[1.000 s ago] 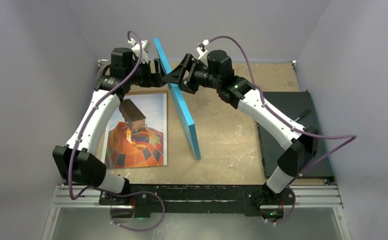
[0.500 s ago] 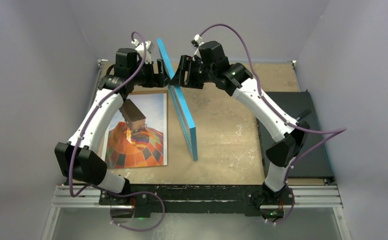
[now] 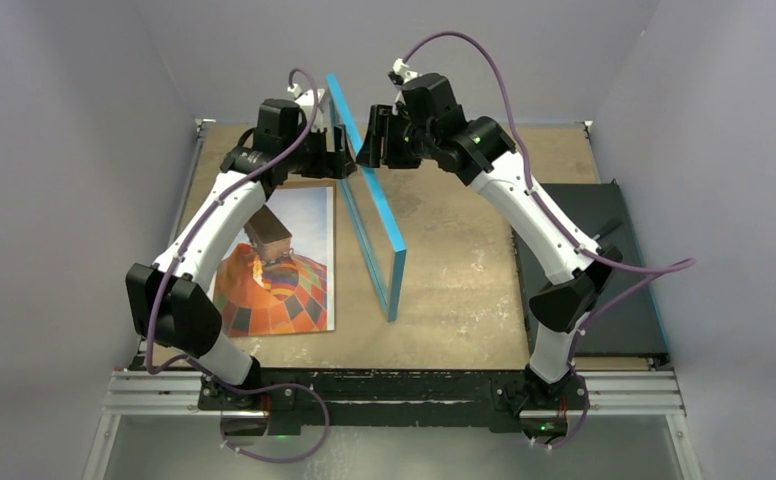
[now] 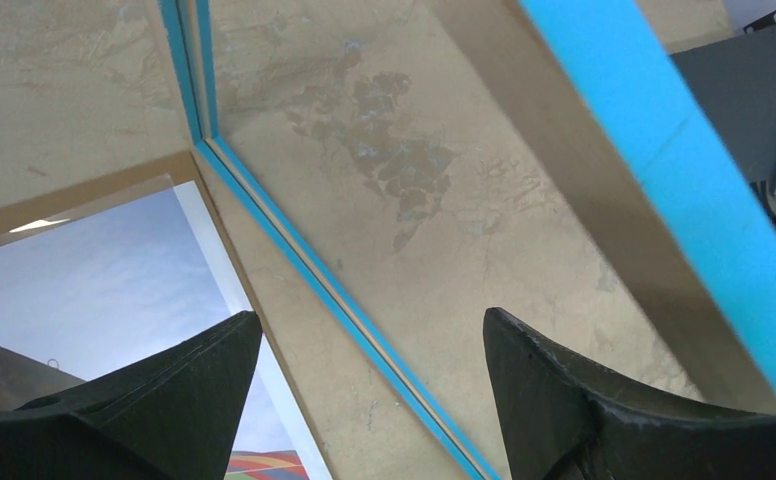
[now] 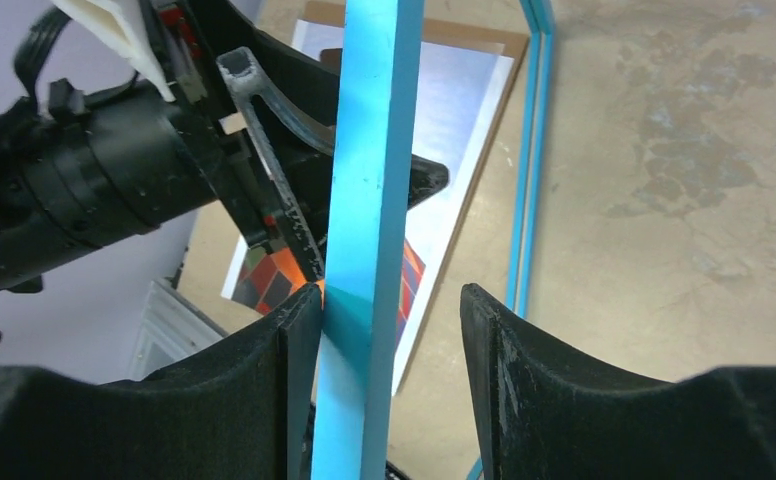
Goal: Put the photo into the frame
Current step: Turn over the photo frame at the center of the board.
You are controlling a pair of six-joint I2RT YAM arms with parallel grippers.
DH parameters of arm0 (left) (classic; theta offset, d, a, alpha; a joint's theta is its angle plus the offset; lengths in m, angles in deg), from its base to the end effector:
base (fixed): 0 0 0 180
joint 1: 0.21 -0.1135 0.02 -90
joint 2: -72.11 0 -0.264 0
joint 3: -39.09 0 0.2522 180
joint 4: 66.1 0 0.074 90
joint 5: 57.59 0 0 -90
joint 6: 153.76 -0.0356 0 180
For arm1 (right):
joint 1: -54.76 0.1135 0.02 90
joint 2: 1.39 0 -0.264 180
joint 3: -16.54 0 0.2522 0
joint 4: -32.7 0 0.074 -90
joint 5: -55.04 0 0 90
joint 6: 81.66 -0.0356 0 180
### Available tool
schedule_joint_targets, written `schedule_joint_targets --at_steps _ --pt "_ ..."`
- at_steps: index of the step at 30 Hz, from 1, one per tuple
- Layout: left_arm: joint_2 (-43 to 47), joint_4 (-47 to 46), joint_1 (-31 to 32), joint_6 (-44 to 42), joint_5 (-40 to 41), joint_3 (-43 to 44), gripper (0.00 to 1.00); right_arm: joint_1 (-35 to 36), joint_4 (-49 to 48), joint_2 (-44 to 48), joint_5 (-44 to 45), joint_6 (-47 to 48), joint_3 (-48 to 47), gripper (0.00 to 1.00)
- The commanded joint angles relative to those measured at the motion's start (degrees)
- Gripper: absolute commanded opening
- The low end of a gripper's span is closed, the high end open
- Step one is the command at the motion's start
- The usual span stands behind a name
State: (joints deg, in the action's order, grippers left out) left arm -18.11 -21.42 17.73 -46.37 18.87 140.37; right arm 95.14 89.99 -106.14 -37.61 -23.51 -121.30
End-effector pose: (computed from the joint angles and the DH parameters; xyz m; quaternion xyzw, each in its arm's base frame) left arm 0.3390 -0.1185 0.3657 0.0599 0.8750 -0.2414 0.4155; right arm 0.3025 0.2594 0.4616 -0.0750 0.8361 0.3357 0.4272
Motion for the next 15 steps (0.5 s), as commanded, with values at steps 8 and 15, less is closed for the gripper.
schedule_joint_targets --at_steps 8,15 --pt "-2.6 -0.5 0.3 -1.3 2.5 5.5 0.79 -0.1 3.4 1.5 5.7 4.5 0.0 0.63" --pt "-1.8 0.2 0.3 -2.7 4.4 5.0 0.79 -0.1 4.3 2.6 10.6 4.6 3.1 0.5"
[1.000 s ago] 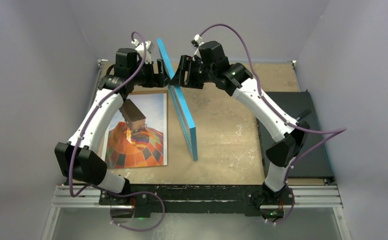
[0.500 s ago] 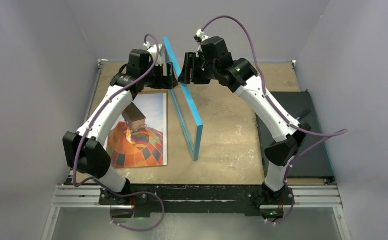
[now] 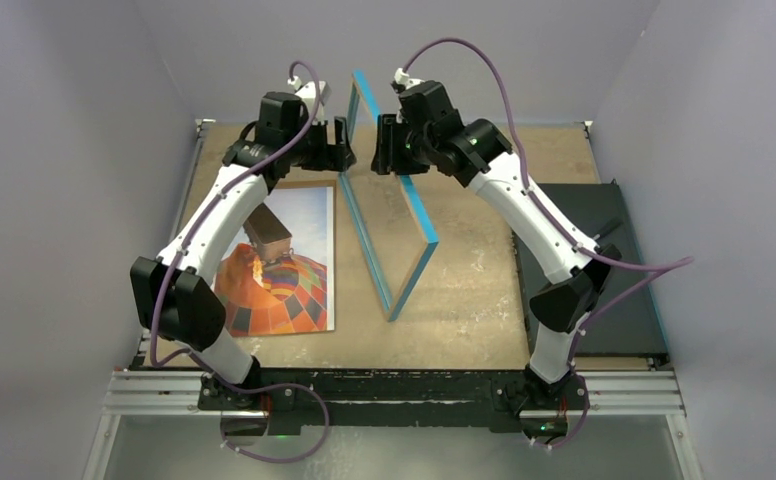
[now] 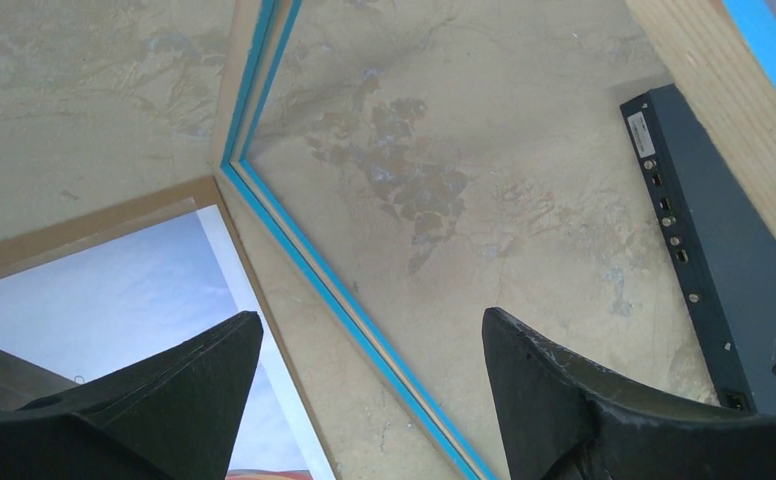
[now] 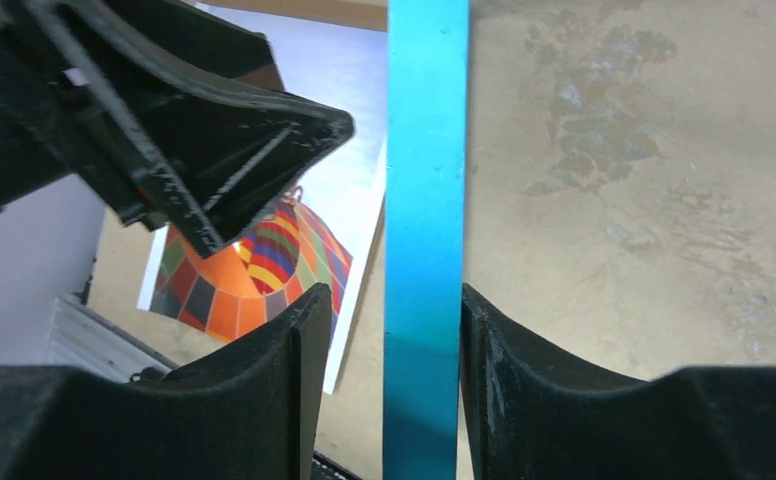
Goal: Put the photo into the frame
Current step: Turn over the photo frame at the center of the board.
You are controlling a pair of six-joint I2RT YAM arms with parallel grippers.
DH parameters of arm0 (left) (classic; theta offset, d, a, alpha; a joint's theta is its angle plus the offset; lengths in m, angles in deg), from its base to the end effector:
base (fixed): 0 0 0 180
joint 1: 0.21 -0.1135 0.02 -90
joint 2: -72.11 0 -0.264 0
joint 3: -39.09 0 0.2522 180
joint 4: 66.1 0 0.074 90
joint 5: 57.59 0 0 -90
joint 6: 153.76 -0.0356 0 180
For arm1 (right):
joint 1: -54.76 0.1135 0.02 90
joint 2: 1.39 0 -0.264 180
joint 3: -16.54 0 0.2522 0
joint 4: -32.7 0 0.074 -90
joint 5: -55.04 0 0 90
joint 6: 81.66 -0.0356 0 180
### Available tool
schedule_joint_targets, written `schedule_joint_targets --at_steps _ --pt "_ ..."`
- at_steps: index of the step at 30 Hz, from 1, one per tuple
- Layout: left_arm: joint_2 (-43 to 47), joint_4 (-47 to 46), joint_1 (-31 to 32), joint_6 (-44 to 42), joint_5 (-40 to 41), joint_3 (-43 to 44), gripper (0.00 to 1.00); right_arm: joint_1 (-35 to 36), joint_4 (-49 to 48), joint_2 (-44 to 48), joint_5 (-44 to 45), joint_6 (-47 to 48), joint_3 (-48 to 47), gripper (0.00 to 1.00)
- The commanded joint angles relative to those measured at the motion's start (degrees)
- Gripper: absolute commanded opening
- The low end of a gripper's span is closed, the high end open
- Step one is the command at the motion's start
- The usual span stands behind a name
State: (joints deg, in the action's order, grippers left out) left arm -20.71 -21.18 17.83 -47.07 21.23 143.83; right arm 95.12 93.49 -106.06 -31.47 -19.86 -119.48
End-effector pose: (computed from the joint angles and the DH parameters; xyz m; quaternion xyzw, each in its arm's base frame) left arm 0.3507 -0.1215 0.3699 0.0568 0.8740 -0.2234 0.4277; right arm 0.3044 0.2558 0.4463 -0.0762 0.8599 0.2621 0.4313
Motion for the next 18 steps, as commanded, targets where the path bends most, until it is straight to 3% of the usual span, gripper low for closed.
schedule_joint_targets --at_steps 1,6,13,18 --pt "0.9 0.4 0.2 -2.6 2.8 1.2 0.79 -0.1 1.0 2.8 6.0 0.9 1.7 0.47" --pt "0.3 2.7 0.1 -5.7 5.9 -1.1 0.79 -0.5 0.4 5.5 13.4 0.2 8.1 0.33" --pt "1.4 3.5 0.0 -9.9 8.2 -6.4 0.79 -3.3 -8.4 15.4 16.5 -3.1 30.3 0.28" --pt "2.0 2.7 0.0 -12.9 9.1 -12.0 0.79 -4.3 -12.1 19.6 17.3 -2.2 39.4 0.26"
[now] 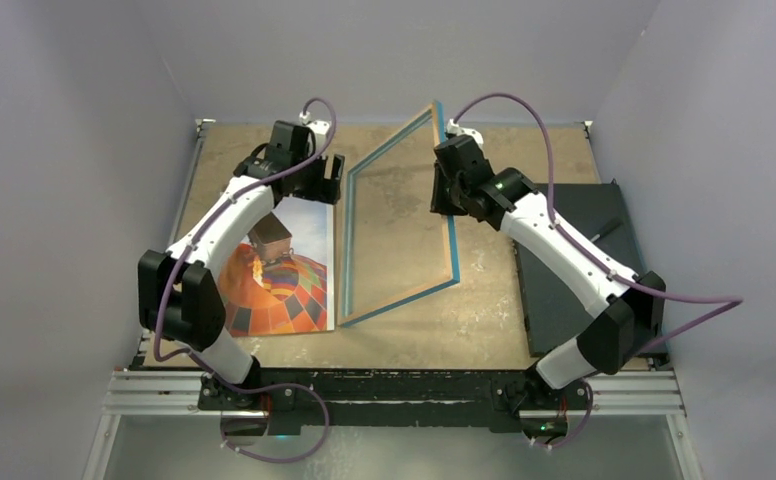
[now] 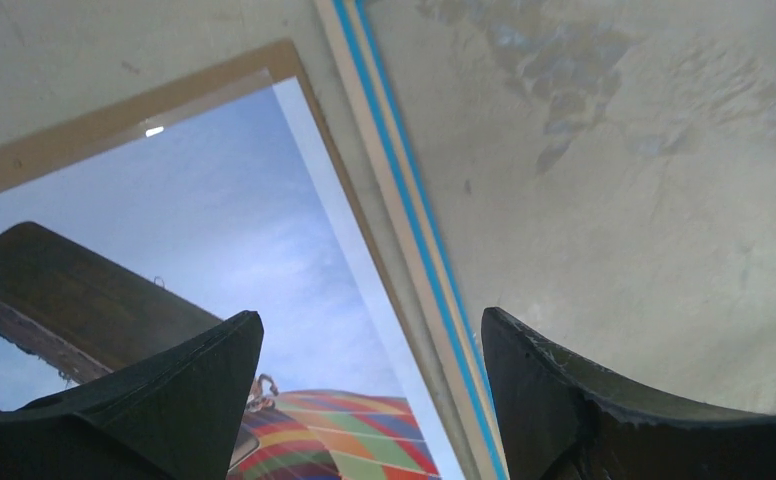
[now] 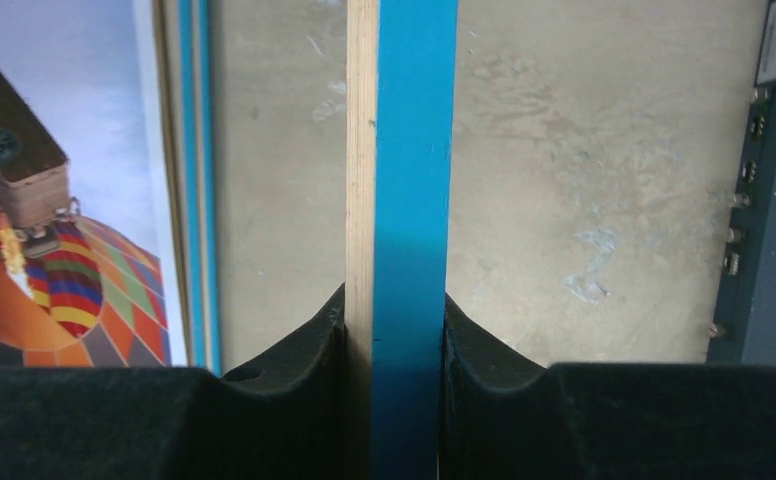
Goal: Put the photo into the frame
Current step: Turn over the photo frame at the center of the board.
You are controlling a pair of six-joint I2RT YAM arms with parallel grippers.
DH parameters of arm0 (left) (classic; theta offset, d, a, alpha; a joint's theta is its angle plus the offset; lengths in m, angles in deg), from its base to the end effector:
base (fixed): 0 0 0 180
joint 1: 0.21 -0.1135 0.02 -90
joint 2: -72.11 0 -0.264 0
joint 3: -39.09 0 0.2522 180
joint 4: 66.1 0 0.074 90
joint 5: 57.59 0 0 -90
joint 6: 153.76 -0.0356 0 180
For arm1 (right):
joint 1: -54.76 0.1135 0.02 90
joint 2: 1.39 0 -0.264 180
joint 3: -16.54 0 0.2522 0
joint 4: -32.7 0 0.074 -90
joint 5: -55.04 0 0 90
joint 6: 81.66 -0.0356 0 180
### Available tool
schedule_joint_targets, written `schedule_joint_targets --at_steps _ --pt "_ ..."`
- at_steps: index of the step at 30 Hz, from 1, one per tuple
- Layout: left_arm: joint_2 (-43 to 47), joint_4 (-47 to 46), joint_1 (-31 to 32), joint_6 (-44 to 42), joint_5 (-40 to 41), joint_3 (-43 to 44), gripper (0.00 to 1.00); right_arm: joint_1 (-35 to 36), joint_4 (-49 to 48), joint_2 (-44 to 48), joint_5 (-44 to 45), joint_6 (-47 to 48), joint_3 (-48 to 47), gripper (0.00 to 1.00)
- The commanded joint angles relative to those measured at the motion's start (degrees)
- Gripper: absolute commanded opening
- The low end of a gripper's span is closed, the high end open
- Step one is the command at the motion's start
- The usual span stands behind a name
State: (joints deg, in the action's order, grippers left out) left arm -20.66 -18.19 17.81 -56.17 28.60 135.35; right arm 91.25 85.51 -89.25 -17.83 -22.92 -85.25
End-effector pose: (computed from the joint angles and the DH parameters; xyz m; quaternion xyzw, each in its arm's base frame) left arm 0.3442 -0.1145 0.3159 0.0966 0.9164 -0.1157 0.3707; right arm 0.2788 0.1932 0.3702 0.0235 0.8941 0.1263 0.4291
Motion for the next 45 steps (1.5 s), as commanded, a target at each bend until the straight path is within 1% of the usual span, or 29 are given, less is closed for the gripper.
schedule_joint_targets --at_steps 1,3,6,9,12,16,19,23,31,32,33,35,36,45 --pt "2.0 -0.8 0.0 -4.1 1.7 -4.8 0.79 -0.4 -4.8 3.4 3.6 1.7 6.8 0.26" --pt "1.9 -2.2 0.0 -5.2 0.9 -7.6 0.79 -0.4 -6.4 4.6 3.5 3.2 10.2 0.26" --pt "1.3 -3.3 0.0 -6.7 -2.5 -10.7 0.77 -0.5 -7.4 5.6 4.5 4.5 13.9 0.27" --pt "-0.2 -4.1 0.0 -7.3 -7.2 -12.4 0.71 -0.6 -8.3 6.3 6.3 5.1 17.4 0.29" --pt "-1.6 -5.3 0.1 -8.5 -9.4 -13.9 0.63 -1.1 -8.6 6.6 7.8 4.4 20.3 0.31" --pt "-4.7 -6.6 0.1 -9.6 -9.0 -14.9 0.48 -1.9 -8.5 6.3 9.7 2.9 22.1 0.36" --pt "-6.8 -7.7 0.1 -9.9 -8.0 -15.9 0.41 -2.6 -8.1 5.3 11.1 1.4 22.9 0.36" --pt "-8.3 -9.2 0.2 -10.2 -7.9 -17.1 0.39 -3.5 -8.4 3.2 12.9 -0.1 24.8 0.36" --pt "-9.3 -10.3 0.3 -9.6 -9.7 -18.5 0.35 -4.5 -10.4 -0.5 11.8 -2.2 26.3 0.36" --pt "-9.2 -10.4 0.2 -9.5 -10.0 -18.6 0.35 -4.5 -10.5 -1.0 11.6 -2.3 26.2 0.37" --pt "-9.2 -10.4 0.3 -9.3 -10.3 -18.8 0.34 -4.6 -10.6 -1.5 11.6 -2.5 26.1 0.4" --pt "-9.2 -10.6 0.4 -8.9 -10.9 -19.1 0.33 -4.7 -10.8 -2.9 11.5 -3.0 25.7 0.5" --pt "-9.2 -10.6 0.4 -8.7 -11.4 -19.2 0.32 -4.8 -11.1 -3.6 11.3 -3.1 25.6 0.52" --pt "-10.6 -11.8 0.4 -8.0 -13.7 -19.8 0.27 -7.5 -14.7 -10.2 10.5 -3.9 27.1 0.51"
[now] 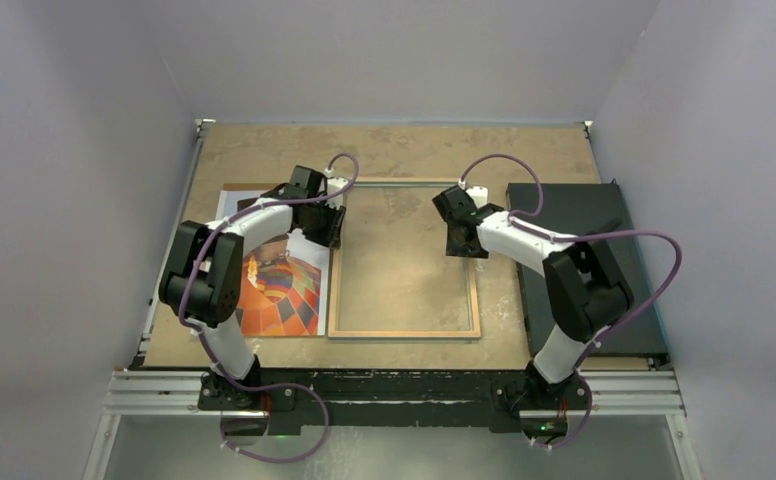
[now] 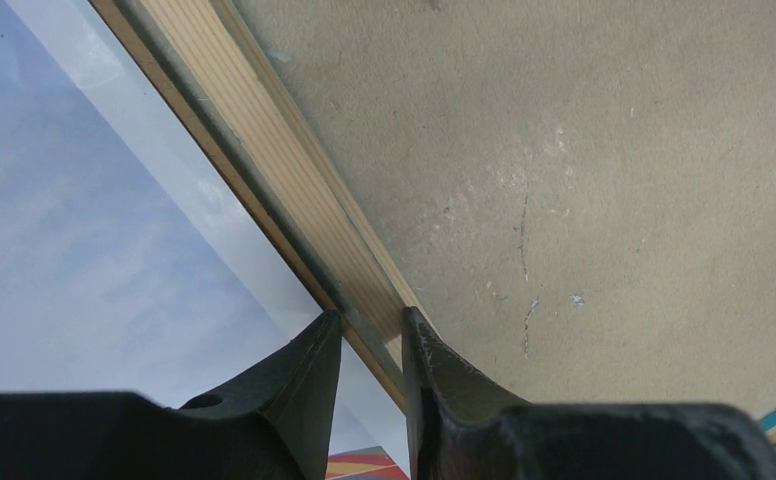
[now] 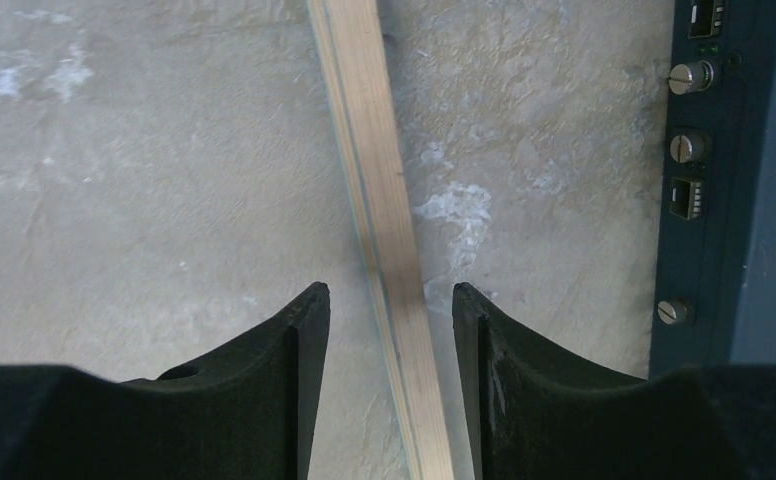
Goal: Put the photo into the frame
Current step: Turn over the photo frame at the center of the board.
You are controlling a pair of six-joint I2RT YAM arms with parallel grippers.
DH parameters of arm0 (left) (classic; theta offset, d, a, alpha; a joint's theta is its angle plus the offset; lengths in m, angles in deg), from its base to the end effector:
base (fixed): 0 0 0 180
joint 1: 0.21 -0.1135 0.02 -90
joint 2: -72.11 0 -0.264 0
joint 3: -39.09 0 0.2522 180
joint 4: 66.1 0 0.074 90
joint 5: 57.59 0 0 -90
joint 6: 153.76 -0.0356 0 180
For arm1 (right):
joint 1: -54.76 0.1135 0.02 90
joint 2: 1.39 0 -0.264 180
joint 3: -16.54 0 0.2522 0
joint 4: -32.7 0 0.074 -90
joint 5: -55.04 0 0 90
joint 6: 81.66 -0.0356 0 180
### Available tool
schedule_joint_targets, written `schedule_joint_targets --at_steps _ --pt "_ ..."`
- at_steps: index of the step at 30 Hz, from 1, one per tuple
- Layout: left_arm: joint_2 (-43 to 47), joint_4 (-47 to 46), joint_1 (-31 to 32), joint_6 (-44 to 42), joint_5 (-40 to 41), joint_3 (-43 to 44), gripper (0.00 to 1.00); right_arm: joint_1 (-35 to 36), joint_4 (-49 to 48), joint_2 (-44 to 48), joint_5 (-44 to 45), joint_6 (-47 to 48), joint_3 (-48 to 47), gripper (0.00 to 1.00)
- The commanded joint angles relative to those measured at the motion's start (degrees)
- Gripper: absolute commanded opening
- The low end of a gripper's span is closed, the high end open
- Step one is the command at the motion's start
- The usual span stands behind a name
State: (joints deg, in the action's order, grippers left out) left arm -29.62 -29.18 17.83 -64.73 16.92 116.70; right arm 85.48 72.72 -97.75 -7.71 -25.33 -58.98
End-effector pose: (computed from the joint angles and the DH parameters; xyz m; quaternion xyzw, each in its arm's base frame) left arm 0.3358 -0.1194 0.1742 0.1917 0.9407 -0.1658 0.2257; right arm 0.2975 0.1578 0.1939 0.0835 0.9388 -0.0627 0.3284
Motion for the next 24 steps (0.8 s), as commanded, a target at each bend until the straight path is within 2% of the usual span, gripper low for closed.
schedule_joint_targets --at_steps 1,13,18,24 --pt "-1.9 -0.9 0.5 0.6 -2.1 -1.2 0.26 -2.4 -2.4 -2.3 0.6 -1.5 1.1 0.51" --pt "-4.5 -2.1 0.6 2.4 -3.2 1.1 0.25 -6.0 -3.1 -5.3 2.3 -1.0 -1.3 0.48" --pt "-1.7 2.9 0.2 1.5 -2.5 7.3 0.27 -6.0 -0.3 -5.2 3.2 -2.9 -3.6 0.55" --pt "2.8 15.3 -4.9 -2.3 -4.4 17.6 0.44 -4.8 1.7 2.3 5.4 -4.9 -6.9 0.75"
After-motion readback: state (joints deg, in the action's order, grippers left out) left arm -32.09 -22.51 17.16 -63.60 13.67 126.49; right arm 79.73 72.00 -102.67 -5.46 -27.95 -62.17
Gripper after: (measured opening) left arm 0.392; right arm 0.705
